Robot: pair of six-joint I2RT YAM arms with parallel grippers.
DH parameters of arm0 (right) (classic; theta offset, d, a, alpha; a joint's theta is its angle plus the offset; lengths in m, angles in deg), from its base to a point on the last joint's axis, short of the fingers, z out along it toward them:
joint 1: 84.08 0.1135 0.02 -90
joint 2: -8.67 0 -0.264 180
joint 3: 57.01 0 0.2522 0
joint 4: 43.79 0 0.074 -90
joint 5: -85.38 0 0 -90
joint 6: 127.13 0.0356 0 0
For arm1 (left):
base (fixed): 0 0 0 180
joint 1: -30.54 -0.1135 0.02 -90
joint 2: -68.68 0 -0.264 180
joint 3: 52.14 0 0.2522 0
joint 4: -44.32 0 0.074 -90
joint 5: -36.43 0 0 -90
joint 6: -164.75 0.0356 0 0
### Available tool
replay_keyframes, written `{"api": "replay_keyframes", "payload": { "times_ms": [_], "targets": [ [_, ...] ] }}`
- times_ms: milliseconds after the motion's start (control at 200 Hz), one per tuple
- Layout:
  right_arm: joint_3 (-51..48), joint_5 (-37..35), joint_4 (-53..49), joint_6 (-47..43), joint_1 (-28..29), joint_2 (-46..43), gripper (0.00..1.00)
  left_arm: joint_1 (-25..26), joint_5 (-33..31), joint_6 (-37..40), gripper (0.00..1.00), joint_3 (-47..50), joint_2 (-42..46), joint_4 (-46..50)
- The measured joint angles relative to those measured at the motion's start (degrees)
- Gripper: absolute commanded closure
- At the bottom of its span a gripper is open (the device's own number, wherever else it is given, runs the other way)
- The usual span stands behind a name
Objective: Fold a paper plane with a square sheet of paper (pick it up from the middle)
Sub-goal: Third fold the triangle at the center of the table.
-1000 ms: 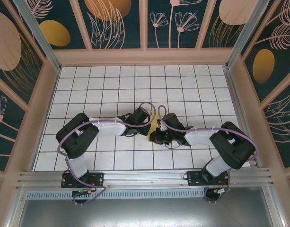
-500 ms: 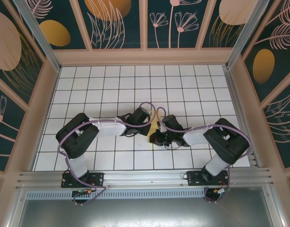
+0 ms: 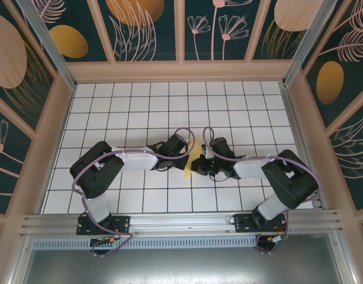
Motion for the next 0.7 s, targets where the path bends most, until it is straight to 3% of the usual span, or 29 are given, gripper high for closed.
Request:
{"api": "replay_keyframes", "payload": {
  "times_ms": [230,505,701],
  "targets": [
    [0.04,0.70,0.61,-0.35,-0.26,2.80,1.00,0.00,-0.20,0.22,1.00,-0.22,-0.11,0.17],
    [3.61,1.03,-2.49,-1.97,-4.79,-2.54,1.00,0.00,-0.26,0.26,1.00,-0.28,-0.17,0.17],
    [6.21,1.46,-1.38,-3.58,-5.31,1.68,1.00,0.00,-0.26,0.44,1.00,-0.35,-0.26,0.17]
  ]
}}
